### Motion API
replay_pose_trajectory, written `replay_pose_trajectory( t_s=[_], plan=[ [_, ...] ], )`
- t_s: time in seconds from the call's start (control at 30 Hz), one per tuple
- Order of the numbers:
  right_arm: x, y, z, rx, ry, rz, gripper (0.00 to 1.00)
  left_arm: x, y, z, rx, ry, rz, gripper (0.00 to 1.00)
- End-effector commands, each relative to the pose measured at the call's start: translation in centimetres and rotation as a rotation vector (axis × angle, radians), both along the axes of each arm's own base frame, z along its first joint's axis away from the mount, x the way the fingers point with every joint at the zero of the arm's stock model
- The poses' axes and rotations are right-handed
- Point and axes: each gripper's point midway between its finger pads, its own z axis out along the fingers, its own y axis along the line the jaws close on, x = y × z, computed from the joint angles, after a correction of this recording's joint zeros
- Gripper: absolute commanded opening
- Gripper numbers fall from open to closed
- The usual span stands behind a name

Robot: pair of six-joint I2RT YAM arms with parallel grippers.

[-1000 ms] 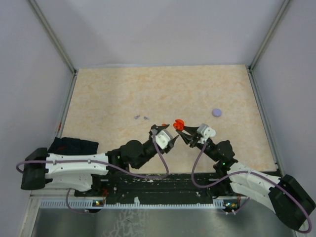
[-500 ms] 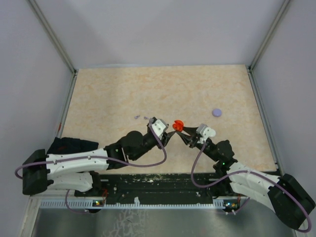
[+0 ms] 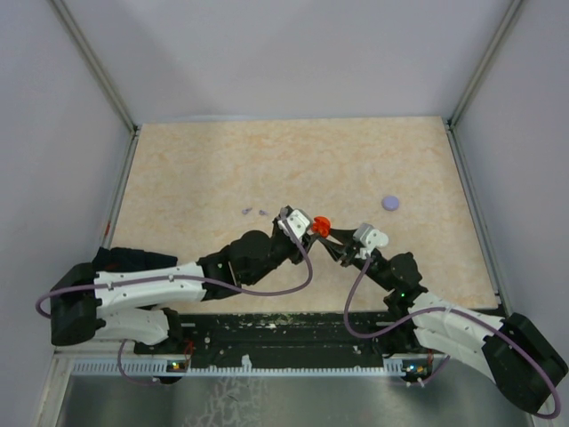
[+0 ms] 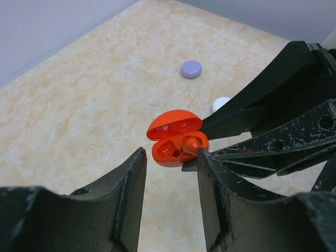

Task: Insert the wireless bluetooth earbuds into the charging case
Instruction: Place the earbud in the charging case.

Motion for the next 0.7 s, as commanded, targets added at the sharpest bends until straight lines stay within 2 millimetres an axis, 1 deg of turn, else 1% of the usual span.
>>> replay_pose_trajectory(
  t_s=[0.0, 0.3, 0.43, 0.6, 0.67],
  plan=[
    [-0.2, 0.2, 2.9, 0.065, -0.069, 0.016, 0.00, 0.7, -0.2, 1.0, -0.012, -0.004, 0.031, 0.49],
    [-0.2, 0.2, 2.8, 0.064, -0.067, 0.021, 0.00, 1.0, -0.8, 0.6, 0.007, -0.003, 0.033, 0.49],
    [-0.2, 0.3, 2.8, 0.062, -0.067, 0.025, 0.00, 1.1, -1.0, 1.1, -0.004, -0.004, 0.041, 0.49],
    [0.0, 0.1, 2.6, 0.064, -0.062, 0.007, 0.00, 1.3, -0.2, 1.7, -0.031, 0.010, 0.070, 0.52],
    [0.3, -0.2, 2.5, 0.065, -0.058, -0.020, 0.00, 1.3, 0.3, 1.5, -0.026, 0.030, 0.082, 0.53]
  ],
)
